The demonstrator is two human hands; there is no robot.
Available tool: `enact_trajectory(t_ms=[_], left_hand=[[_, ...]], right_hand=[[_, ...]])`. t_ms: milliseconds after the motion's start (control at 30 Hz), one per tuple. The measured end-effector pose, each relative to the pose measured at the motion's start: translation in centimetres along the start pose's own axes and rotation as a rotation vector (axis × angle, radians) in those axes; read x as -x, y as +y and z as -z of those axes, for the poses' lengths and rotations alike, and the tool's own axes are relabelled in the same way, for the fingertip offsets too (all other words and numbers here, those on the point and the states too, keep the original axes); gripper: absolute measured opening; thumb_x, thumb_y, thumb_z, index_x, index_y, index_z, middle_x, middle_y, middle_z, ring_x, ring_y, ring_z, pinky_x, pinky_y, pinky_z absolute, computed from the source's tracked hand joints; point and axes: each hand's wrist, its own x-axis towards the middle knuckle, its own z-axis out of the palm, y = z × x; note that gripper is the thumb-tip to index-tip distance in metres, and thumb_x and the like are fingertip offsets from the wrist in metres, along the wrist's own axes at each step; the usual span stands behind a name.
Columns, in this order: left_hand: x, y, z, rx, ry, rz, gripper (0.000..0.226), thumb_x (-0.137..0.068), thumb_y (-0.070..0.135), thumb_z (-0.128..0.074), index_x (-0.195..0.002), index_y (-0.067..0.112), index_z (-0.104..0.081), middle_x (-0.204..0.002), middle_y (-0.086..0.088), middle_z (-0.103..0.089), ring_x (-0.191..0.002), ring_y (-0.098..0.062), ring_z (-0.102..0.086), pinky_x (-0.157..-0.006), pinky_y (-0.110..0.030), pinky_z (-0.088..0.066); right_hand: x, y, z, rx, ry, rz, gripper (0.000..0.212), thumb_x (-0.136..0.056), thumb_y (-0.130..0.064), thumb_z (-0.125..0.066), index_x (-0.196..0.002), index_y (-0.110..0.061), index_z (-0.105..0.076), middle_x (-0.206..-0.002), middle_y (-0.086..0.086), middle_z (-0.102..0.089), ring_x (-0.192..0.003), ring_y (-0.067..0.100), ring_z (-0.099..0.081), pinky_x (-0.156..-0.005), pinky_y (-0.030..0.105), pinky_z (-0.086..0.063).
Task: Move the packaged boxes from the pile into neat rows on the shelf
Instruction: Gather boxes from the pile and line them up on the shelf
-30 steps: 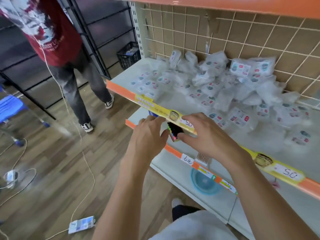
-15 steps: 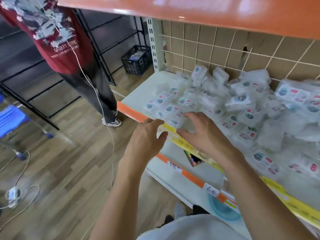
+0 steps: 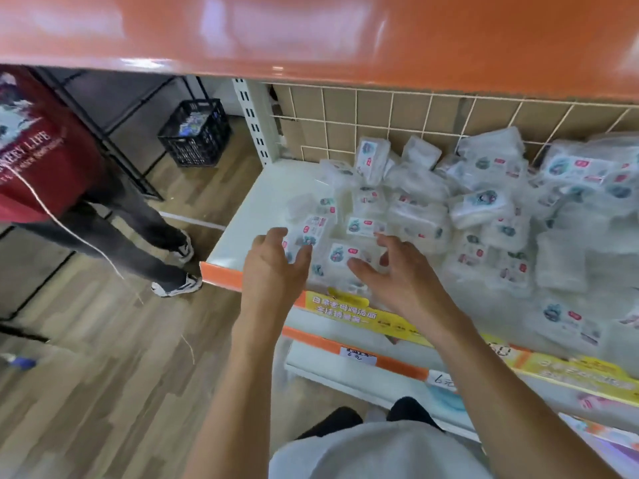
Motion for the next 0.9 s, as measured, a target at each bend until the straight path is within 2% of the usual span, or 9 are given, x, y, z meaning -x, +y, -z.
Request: enact_trajectory(t_ms=[67,200,367,500,567,633,667,767,900], left_hand=[[-1.3,0.1,-0.3,-0.022,-0.061,-0.028,0.055,-0.091,0.043,-0.067,-0.135,0.012,-0.054,-0.124,-0.014,-0.06,-0.113,-0.031,-0.057,-0.09,-0.035,-0.041],[-2.8,0.1,-0.3,-0.042,-0.15,-0.096,0.066,-0.085,0.05,-0.071,-0.134,0.01,-0.054,-0.122,-0.016,-0.063,-0.113,-0.033,-0.058,-0.093,-0.039,-0.044],[-4.0,-0.2,0.3,0.028,-0.313,-0.187,0.066,-0.084,0.036,-0.077,-0.14,0.014,-0.05,-0.132,-0.013,-0.059,-0.121,-0.027,-0.055,-0.1,-0.036,-0.044],[-4.9,-0.6,0.4,0.145,-0.426,-0.175,0.063,-0.084,0.028,-0.078,-0.141,0.024,-0.051,-0.139,-0.005,-0.054,-0.119,-0.019,-0.055,-0.092,-0.028,-0.044],[-5.1,-0.7,0.4,0.197,-0.449,-0.182,0.061,-0.081,0.026,-0.081,-0.135,0.033,-0.053,-0.133,-0.004,-0.055,-0.111,-0.018,-0.059,-0.091,-0.032,-0.05],[-5.0,-0.6,0.4,0.242,-0.483,-0.183,0.058,-0.08,0.021,-0.081,-0.128,0.039,-0.053,-0.127,-0.005,-0.056,-0.106,-0.023,-0.062,-0.088,-0.042,-0.056],[-4.9,-0.5,0.4,0.264,-0.503,-0.177,0.058,-0.082,0.017,-0.08,-0.127,0.04,-0.052,-0.126,-0.003,-0.056,-0.103,-0.023,-0.062,-0.083,-0.041,-0.057],[-4.7,-0.4,0.3,0.353,-0.52,-0.148,0.058,-0.083,0.007,-0.077,-0.129,0.034,-0.055,-0.116,0.001,-0.061,-0.091,-0.014,-0.067,-0.061,-0.017,-0.052],[-4.6,0.1,0.2,0.519,-0.529,-0.009,0.064,-0.078,0.006,-0.082,-0.131,0.026,-0.053,-0.107,-0.002,-0.069,-0.09,-0.013,-0.071,-0.06,-0.016,-0.053]], right_hand=[[0.0,-0.1,-0.4,-0.021,0.034,-0.036,0.062,-0.089,-0.052,-0.065,-0.139,-0.017,-0.051,-0.121,0.008,-0.056,-0.115,0.025,-0.055,-0.098,0.033,-0.042],[0.2,-0.3,-0.7,-0.128,0.097,-0.104,0.05,-0.086,-0.048,-0.071,-0.126,-0.02,-0.059,-0.11,0.001,-0.06,-0.092,0.014,-0.057,-0.075,0.026,-0.04],[0.6,0.0,-1.0,-0.315,0.182,-0.188,0.039,-0.082,-0.04,-0.079,-0.111,-0.023,-0.06,-0.098,-0.003,-0.06,-0.073,0.004,-0.06,-0.047,0.009,-0.04],[0.9,0.4,-0.7,-0.41,0.228,-0.206,0.042,-0.076,-0.035,-0.085,-0.11,-0.027,-0.061,-0.102,-0.002,-0.062,-0.084,0.012,-0.063,-0.068,0.025,-0.053],[1.1,0.7,-0.1,-0.486,0.237,-0.227,0.045,-0.073,-0.032,-0.087,-0.11,-0.028,-0.061,-0.103,-0.001,-0.062,-0.091,0.019,-0.067,-0.079,0.038,-0.059],[1.3,0.9,0.6,-0.513,0.241,-0.239,0.048,-0.074,-0.031,-0.087,-0.115,-0.029,-0.061,-0.103,-0.003,-0.062,-0.092,0.017,-0.067,-0.075,0.031,-0.057],[1.4,0.9,1.0,-0.525,0.24,-0.241,0.049,-0.075,-0.031,-0.087,-0.117,-0.028,-0.062,-0.104,-0.004,-0.063,-0.091,0.014,-0.066,-0.07,0.024,-0.054],[1.5,1.3,1.8,-0.56,0.243,-0.235,0.043,-0.075,-0.032,-0.087,-0.113,-0.024,-0.067,-0.102,-0.004,-0.067,-0.088,0.01,-0.066,-0.065,0.017,-0.047],[1.6,2.4,2.2,-0.625,0.254,-0.243,0.031,-0.073,-0.033,-0.088,-0.097,-0.021,-0.073,-0.093,-0.003,-0.074,-0.092,0.017,-0.071,-0.087,0.034,-0.057]])
